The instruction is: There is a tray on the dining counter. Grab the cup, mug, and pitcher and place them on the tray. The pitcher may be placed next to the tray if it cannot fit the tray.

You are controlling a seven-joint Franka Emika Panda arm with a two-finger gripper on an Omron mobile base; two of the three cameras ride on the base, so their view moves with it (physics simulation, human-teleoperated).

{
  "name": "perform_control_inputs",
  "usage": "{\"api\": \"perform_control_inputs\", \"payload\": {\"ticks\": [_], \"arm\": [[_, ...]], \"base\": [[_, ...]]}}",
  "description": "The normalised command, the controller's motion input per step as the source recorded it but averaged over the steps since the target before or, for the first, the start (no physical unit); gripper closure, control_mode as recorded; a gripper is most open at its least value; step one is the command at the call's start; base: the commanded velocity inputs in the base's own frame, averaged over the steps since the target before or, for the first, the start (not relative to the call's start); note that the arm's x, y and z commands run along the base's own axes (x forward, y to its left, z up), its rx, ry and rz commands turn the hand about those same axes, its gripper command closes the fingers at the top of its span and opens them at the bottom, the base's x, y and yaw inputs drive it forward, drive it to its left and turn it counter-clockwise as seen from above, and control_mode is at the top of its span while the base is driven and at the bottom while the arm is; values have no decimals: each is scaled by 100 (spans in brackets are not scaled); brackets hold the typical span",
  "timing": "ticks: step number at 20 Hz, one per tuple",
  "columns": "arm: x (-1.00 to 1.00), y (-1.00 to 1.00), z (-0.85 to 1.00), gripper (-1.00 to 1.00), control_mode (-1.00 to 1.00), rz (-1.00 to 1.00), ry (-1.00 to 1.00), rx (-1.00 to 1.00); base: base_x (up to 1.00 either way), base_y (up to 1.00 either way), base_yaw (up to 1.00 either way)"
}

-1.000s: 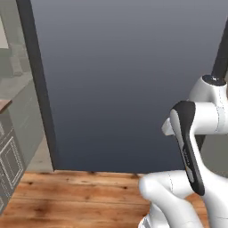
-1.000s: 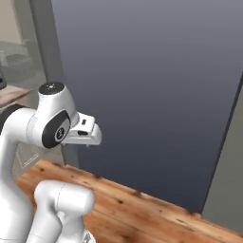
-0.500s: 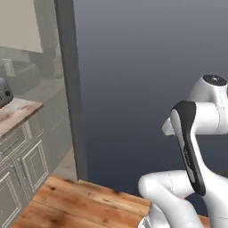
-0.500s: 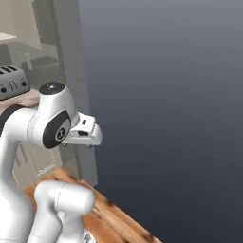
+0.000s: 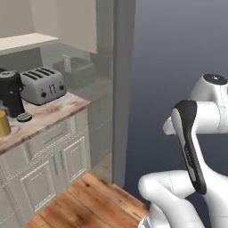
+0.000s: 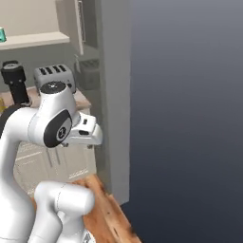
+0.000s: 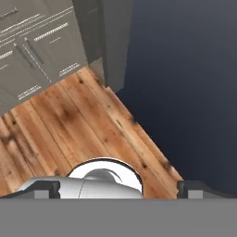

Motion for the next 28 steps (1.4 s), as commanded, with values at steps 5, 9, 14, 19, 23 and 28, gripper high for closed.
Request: {"api": "perform_control_inputs", "payload": {"ticks": [5,9,14,19,23,28], "arm": [[0,0,0,-100,100,0,0,0],[0,0,0,-100,100,0,0,0],[0,0,0,-100,100,0,0,0],[0,0,0,-100,100,0,0,0],[0,0,0,-100,100,0,0,0],[0,0,0,-100,100,0,0,0]], "base": [[63,18,62],[87,1,50],[100,-7,44],[99,-9,42],[88,-15,32],[52,-12,14]]}}
